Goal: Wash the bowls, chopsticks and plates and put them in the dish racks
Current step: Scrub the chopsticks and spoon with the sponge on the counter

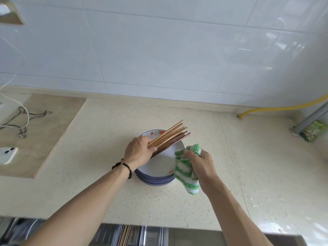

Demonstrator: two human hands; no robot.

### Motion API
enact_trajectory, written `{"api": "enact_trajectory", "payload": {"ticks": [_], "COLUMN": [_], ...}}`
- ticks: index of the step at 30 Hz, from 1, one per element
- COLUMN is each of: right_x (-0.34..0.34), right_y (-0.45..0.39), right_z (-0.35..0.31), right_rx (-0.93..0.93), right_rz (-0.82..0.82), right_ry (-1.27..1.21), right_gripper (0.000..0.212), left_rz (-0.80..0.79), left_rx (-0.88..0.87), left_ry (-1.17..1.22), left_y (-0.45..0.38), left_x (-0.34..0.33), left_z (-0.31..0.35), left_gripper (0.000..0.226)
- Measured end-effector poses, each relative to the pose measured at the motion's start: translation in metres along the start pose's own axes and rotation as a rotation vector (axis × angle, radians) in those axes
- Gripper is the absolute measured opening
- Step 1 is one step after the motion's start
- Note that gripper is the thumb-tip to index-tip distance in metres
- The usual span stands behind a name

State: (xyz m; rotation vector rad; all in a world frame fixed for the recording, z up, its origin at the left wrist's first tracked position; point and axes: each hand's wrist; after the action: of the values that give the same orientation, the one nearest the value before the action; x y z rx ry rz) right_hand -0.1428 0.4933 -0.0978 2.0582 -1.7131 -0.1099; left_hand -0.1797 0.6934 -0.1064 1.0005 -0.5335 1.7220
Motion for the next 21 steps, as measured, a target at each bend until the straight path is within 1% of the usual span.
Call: {"api": "enact_trajectory", "payload": {"ticks": [2, 3, 6, 9, 11, 13, 15, 16, 17, 19, 21], "right_x": [0.001, 0.001, 0.003, 0.002, 0.002, 0.001, 0.001, 0.001, 0.000, -0.001, -0.003], "right_y": [0.002, 0.003, 0.007, 0.009, 0.010, 0.011, 0.013, 0.014, 0.014, 0.016, 0.016], "right_z": [-0.001, -0.002, -0.006, -0.009, -0.011, -0.013, -0.014, -0.013, -0.013, -0.010, -0.008], "right_rx": [-0.020, -0.027, -0.032, -0.030, -0.024, -0.018, -0.008, -0.005, -0.005, -0.007, -0.002], "right_rz": [-0.009, -0.015, -0.020, -0.015, -0.020, -0.025, -0.028, -0.024, -0.017, -0.010, -0.012], "right_ry": [-0.062, -0.099, -0.183, -0.253, -0.276, -0.262, -0.241, -0.231, -0.226, -0.216, -0.201], "right_gripper": [0.021, 0.021, 0.020, 0.020, 0.022, 0.024, 0.024, 0.024, 0.023, 0.022, 0.022], "left_rz": [0.006, 0.010, -0.005, -0.032, -0.079, -0.107, -0.116, -0.112, -0.098, -0.038, 0.016], "left_rx": [0.021, 0.030, 0.033, 0.053, 0.081, 0.126, 0.161, 0.176, 0.181, 0.182, 0.179], "left_ry": [0.054, 0.076, 0.118, 0.203, 0.292, 0.343, 0.342, 0.344, 0.352, 0.350, 0.327], "left_y": [0.000, -0.001, 0.000, -0.001, -0.003, -0.007, -0.009, -0.008, -0.008, -0.008, -0.009], "left_x": [0.005, 0.008, 0.018, 0.025, 0.026, 0.025, 0.026, 0.026, 0.026, 0.029, 0.031], "left_z": [0.001, 0.002, 0.008, 0.010, 0.008, 0.000, -0.005, -0.007, -0.009, -0.012, -0.015], "left_gripper": [0.033, 0.034, 0.021, 0.016, 0.013, 0.020, 0.030, 0.034, 0.033, 0.023, 0.022]}}
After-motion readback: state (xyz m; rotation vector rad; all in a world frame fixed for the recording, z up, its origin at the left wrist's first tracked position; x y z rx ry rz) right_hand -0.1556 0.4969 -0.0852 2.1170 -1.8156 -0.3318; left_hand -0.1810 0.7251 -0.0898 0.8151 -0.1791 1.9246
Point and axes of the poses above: each hand's wrist, its own y-axis away from the middle knuckle, its own x-axis out of the back of the hand, z = x × y, and after that the axes turned 1 degree about x, right-handed
